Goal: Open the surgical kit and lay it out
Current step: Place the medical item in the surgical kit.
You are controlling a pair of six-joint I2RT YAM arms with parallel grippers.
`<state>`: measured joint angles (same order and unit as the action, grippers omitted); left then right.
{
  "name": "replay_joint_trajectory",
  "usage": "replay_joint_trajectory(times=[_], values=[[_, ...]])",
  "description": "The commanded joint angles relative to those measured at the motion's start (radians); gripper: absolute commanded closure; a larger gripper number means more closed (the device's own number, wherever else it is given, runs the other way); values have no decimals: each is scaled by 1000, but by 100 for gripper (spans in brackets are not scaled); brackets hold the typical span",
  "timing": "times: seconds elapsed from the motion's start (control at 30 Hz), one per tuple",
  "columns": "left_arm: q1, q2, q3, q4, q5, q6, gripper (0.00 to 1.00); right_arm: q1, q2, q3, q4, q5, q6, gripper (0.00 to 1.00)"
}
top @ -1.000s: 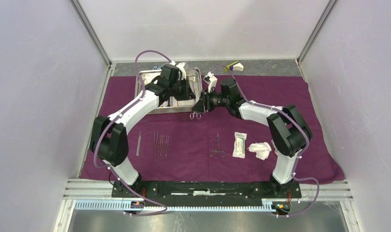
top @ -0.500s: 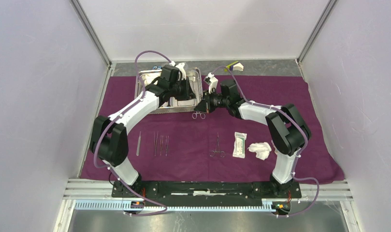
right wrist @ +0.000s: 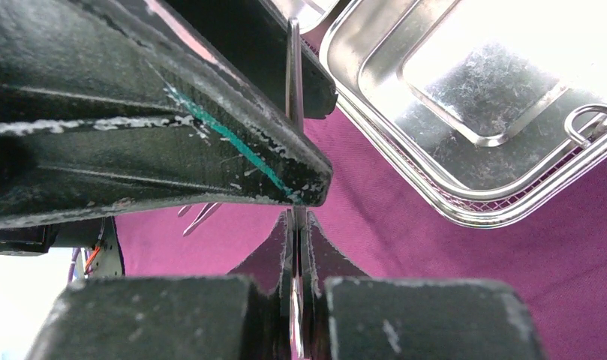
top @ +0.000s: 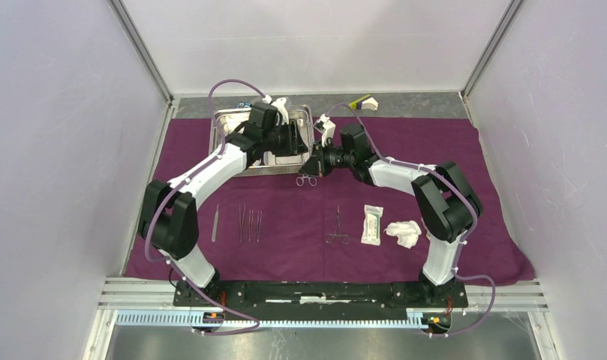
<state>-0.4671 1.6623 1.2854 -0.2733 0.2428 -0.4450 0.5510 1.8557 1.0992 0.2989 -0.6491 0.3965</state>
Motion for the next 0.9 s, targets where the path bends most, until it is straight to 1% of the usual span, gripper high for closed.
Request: replay_joint_trajectory(times=[0.0, 0.17, 0.53, 0.77, 0.87], values=[[-4, -12, -14, 52, 12, -10, 54, 4, -53, 4, 49, -8, -7, 100], [-15, -7, -30, 59, 0, -22, 59, 4, -43, 10, 36, -1, -3, 100], [-21, 25, -23, 66, 22, -31, 73, 4, -31, 14, 35, -1, 7, 100], [-21, 36, -17, 71, 30, -31, 86, 4, -27, 13, 34, 0, 11, 99], [-19, 29, -11, 73, 32, -6, 93, 4, -29, 12, 28, 3, 5, 94]])
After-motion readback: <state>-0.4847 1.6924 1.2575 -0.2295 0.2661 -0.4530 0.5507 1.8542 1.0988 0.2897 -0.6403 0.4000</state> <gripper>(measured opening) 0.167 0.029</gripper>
